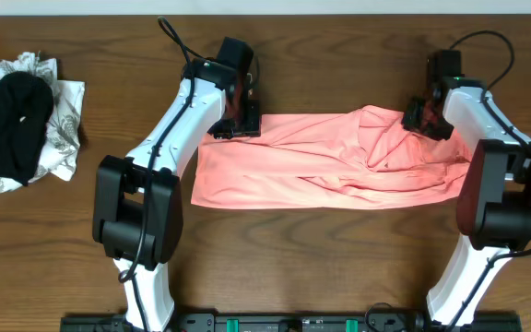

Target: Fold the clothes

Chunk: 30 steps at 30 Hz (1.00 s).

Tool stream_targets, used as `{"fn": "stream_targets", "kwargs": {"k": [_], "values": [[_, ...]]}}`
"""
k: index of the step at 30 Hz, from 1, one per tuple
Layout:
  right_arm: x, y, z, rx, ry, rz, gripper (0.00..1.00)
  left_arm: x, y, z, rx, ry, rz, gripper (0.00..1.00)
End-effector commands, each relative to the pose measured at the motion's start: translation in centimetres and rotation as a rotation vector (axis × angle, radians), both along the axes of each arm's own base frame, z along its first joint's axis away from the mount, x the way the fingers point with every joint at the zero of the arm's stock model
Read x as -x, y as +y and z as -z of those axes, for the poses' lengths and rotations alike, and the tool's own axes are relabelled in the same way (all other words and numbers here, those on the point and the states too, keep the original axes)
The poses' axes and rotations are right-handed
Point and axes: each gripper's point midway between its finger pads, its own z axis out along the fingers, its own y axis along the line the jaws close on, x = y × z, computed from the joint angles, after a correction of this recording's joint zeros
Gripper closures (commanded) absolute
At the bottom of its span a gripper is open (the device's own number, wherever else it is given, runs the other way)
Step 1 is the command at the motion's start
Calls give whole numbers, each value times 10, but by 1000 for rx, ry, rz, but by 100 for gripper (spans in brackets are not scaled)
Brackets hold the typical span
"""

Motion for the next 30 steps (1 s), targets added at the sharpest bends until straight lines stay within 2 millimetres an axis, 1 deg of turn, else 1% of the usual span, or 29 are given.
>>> {"fn": "stream_targets", "kwargs": {"k": [1, 2, 3, 5, 8, 12, 15, 19, 22, 24, 27, 30], "values": [[-4, -11, -4, 6, -21, 57, 87, 3, 0, 6, -2, 20, 2, 49], [-3, -12, -6, 6, -19, 60, 92, 3, 0, 6, -2, 20, 2, 49], [-1, -13, -7, 6, -16, 63, 96, 3, 0, 6, -2, 19, 5, 49], [3, -15, -11, 6, -8, 67, 99, 3, 0, 6, -3, 19, 5, 49], [9, -17, -16, 9, 8, 72, 99, 3, 0, 6, -3, 20, 5, 49], [24, -19, -13, 11, 68, 79, 99, 6, 0, 7, -6, 29, 5, 49], [27, -20, -15, 10, 76, 82, 99, 8, 1, 7, -9, 38, 5, 49], [26, -21, -27, 5, 47, 85, 99, 8, 1, 7, -10, 40, 5, 49], [23, -23, -44, 8, 7, 88, 99, 8, 2, 7, -12, 40, 5, 49], [26, -25, -56, 13, -8, 95, 99, 8, 2, 7, -12, 40, 5, 49], [33, -28, -62, 12, 6, 104, 99, 8, 2, 7, -12, 40, 5, 49], [45, -34, -58, 7, 48, 124, 99, 8, 2, 7, -12, 40, 5, 49]]}}
